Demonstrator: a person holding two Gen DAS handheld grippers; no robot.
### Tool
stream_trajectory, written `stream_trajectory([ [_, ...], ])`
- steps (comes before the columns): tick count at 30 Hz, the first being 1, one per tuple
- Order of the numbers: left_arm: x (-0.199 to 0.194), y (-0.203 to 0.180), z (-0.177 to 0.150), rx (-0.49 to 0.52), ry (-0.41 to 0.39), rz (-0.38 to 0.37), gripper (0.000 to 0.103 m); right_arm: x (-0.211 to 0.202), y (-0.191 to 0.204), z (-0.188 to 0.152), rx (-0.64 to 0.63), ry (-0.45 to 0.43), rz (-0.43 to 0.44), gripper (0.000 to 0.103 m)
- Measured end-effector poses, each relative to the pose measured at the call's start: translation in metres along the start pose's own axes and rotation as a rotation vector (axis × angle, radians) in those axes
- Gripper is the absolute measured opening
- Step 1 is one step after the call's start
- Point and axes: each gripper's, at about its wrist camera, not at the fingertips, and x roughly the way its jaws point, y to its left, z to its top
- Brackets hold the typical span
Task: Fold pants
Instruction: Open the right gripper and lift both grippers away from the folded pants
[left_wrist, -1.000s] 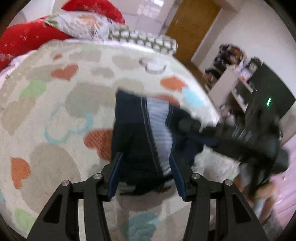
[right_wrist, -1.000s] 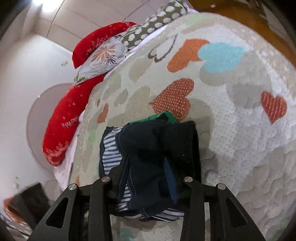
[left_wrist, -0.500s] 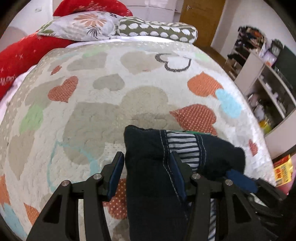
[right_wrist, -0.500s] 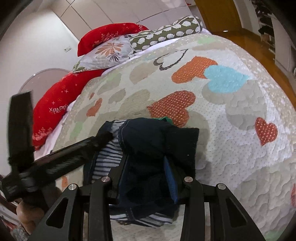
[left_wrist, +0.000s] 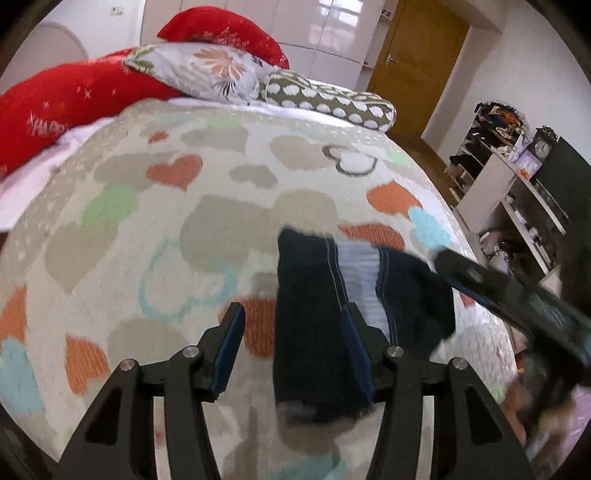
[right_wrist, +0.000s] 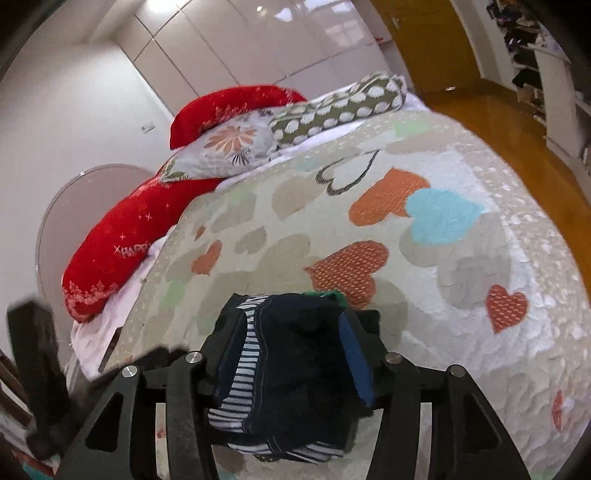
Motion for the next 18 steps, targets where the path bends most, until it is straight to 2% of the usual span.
stream_trajectory([
  [2,0.011,-0.003,-0.013,0.009,0.047,-0.011,0.054,0.018,-0.002,0.000,0.000,0.048,-0.008,0.056],
  [5,0.027,-0.007,-0.026,0.017,0.122,-0.011,0.055,0.047,-0.010,-0.008,-0.010,0.105,-0.148,0.056],
  [7,0.027,-0.008,-0.029,0.022,0.124,-0.007,0.055,0.056,-0.018,-0.014,-0.013,0.127,-0.202,0.067],
  [8,0.023,-0.008,-0.028,0.025,0.114,-0.010,0.055,0.055,-0.022,-0.015,0.007,0.129,-0.186,0.067],
  [11,0.011,-0.006,-0.028,0.014,0.089,-0.015,0.055,0.036,-0.035,-0.015,0.097,0.093,-0.121,0.067],
  [15,-0.007,-0.008,-0.033,0.012,0.059,0.000,0.060,0.002,-0.038,-0.016,0.106,0.013,-0.142,0.067],
  [18,-0.024,-0.014,-0.035,0.044,0.009,0.052,0.068,-0.020,-0.039,-0.025,0.111,-0.025,-0.165,0.067],
])
